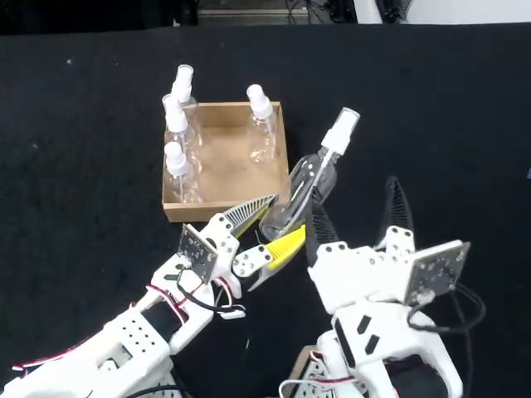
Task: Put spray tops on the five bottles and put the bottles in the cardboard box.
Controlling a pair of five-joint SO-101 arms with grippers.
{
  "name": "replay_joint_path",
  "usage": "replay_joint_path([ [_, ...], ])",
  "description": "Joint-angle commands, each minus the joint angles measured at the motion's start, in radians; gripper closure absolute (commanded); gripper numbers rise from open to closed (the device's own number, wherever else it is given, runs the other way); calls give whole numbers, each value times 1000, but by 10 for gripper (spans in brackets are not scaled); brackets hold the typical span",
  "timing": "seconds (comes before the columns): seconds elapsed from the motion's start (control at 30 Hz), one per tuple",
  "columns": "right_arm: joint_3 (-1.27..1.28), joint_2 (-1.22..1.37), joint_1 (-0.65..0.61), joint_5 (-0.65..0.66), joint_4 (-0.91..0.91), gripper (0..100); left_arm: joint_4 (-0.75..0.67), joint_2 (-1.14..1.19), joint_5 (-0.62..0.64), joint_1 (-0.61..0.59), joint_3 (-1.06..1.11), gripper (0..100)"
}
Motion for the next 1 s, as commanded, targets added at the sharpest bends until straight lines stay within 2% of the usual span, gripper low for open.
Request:
replay_joint_path([
  [0.0,-31,36,-84,-43,-32,627,-9,-15,2,-10,-19,827],
  [0.1,-101,122,-146,-71,-17,627,-9,-15,0,-10,-19,827],
  [0.23,-111,208,-155,-123,-21,626,-9,-15,0,-12,-21,827],
  [0.43,-113,257,-46,-218,-75,626,-9,-15,0,-38,-24,827],
  [0.97,-205,492,-43,-219,-49,627,-9,-23,0,-42,-24,824],
])
